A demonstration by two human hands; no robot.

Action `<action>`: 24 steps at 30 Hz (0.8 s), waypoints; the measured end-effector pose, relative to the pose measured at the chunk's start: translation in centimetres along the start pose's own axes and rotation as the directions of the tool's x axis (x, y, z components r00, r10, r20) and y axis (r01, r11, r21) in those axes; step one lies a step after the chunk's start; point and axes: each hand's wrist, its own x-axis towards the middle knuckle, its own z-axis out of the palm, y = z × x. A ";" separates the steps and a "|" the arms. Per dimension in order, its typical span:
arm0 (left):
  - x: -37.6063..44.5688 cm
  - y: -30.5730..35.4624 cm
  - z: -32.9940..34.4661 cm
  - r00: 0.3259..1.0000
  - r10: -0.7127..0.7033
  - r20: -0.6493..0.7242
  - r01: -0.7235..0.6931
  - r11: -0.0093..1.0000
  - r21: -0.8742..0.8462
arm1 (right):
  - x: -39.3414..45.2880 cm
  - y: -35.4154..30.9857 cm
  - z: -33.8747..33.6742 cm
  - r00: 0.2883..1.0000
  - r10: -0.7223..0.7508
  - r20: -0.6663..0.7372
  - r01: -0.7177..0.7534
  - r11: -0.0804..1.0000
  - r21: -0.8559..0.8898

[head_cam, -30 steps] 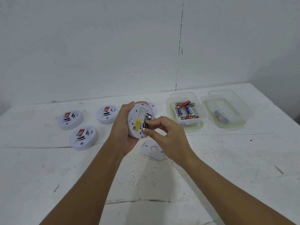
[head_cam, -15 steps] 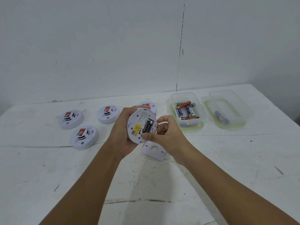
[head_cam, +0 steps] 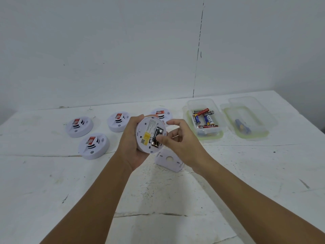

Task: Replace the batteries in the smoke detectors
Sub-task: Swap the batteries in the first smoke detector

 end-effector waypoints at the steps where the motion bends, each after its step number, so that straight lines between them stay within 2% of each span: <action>1: 0.0 0.0 -0.1 1.000 -0.003 -0.001 0.003 1.000 -0.016 | 0.2 -0.1 0.0 1.000 0.001 0.000 -0.001 1.000 0.010; 8: -0.2 0.0 -0.4 0.999 -0.032 0.019 0.032 0.999 -0.018 | 1.3 0.6 0.3 0.987 0.159 -0.036 -0.154 0.980 0.124; 14: 0.1 -0.3 -1.3 0.999 -0.036 -0.007 0.036 0.997 -0.070 | 0.8 0.9 0.7 0.981 0.183 -0.063 -0.181 0.983 0.037; 16: 0.3 -0.1 -1.8 0.999 -0.020 -0.026 0.018 0.998 -0.063 | 0.4 1.2 0.5 0.987 0.140 -0.083 -0.150 0.982 -0.117; 17: 0.4 0.0 -2.2 0.999 -0.013 -0.038 0.011 0.998 -0.060 | 0.2 1.5 0.2 0.993 0.096 -0.072 -0.113 0.954 -0.278; 19: 0.6 0.1 -3.0 0.998 -0.008 -0.060 0.004 0.998 -0.070 | 0.0 2.2 -0.2 0.999 0.035 0.021 -0.013 0.757 -0.654; 20: 0.6 0.1 -3.3 0.997 -0.008 -0.071 0.002 0.997 -0.078 | -0.1 2.5 -0.3 0.996 0.040 0.079 0.036 0.641 -0.767; 21: 0.6 0.1 -3.6 0.997 -0.007 -0.081 0.000 0.997 -0.083 | -0.2 2.6 -0.4 0.990 0.062 0.124 0.067 0.568 -0.820; 22: 0.6 0.1 -3.7 0.996 -0.006 -0.088 -0.001 0.996 -0.085 | -0.3 2.6 -0.4 0.984 0.086 0.159 0.088 0.540 -0.837; 24: 0.6 0.0 -4.0 0.995 -0.005 -0.099 -0.004 0.996 -0.085 | -0.4 2.5 -0.3 0.974 0.106 0.201 0.116 0.530 -0.840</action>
